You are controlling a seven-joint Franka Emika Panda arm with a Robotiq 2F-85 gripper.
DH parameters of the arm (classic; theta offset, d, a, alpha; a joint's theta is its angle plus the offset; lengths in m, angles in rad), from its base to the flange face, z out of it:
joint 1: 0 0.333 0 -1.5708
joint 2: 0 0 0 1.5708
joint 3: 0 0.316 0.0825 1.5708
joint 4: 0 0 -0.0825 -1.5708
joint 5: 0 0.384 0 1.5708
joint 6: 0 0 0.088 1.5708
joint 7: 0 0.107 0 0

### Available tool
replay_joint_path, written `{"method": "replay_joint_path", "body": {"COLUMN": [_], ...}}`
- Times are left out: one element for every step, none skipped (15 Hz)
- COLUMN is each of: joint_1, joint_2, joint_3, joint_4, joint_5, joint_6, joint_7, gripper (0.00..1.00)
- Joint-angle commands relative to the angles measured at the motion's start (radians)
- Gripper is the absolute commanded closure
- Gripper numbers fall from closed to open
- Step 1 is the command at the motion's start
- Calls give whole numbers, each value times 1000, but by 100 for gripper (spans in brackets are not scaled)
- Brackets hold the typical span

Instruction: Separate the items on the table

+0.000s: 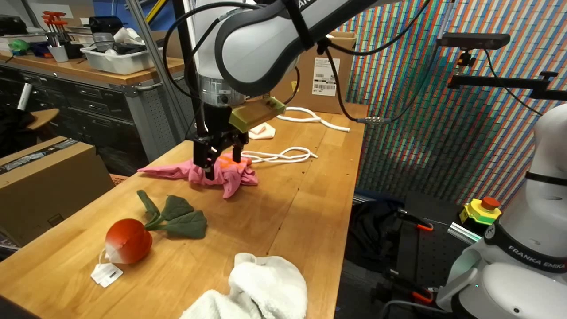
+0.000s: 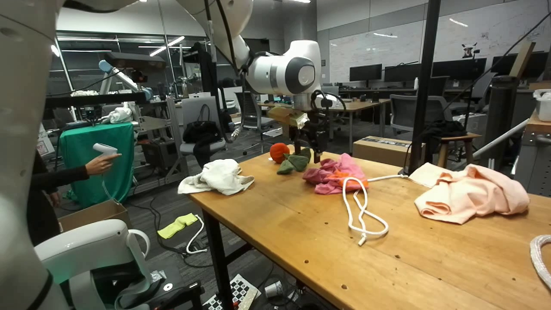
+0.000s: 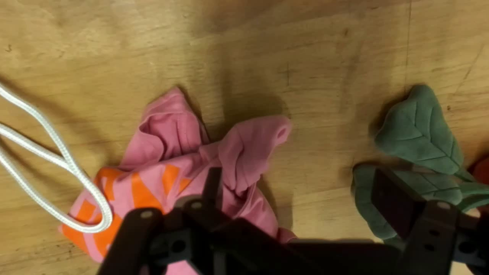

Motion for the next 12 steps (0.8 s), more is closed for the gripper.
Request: {"method": "replay_joint_path", "body": {"joint_1": [29,35,41,48,56,63,68,73,77,80,82,84], "joint_2": [62,79,93,110,123,136,150,158,169,176,185,192], "joint_3": [-27,-36,-45,-56,-68,-79,-91,-100,-109,-115,-122,-127], "joint_4": [40,48,58,66,78,90,101,113,126,135,146,153], "joint_5": [-57,-76,-92,-112,-133,-151,-167,-178,-188,-191,-194,-197], "joint_6": [78,95,105,117,124,128,135,131,131,127,126,123], "joint_7": [83,103,121,136,154,167,178,188,198,204,210,214], "gripper": [0,0,0,0,0,0,0,0,0,0,0,0]}}
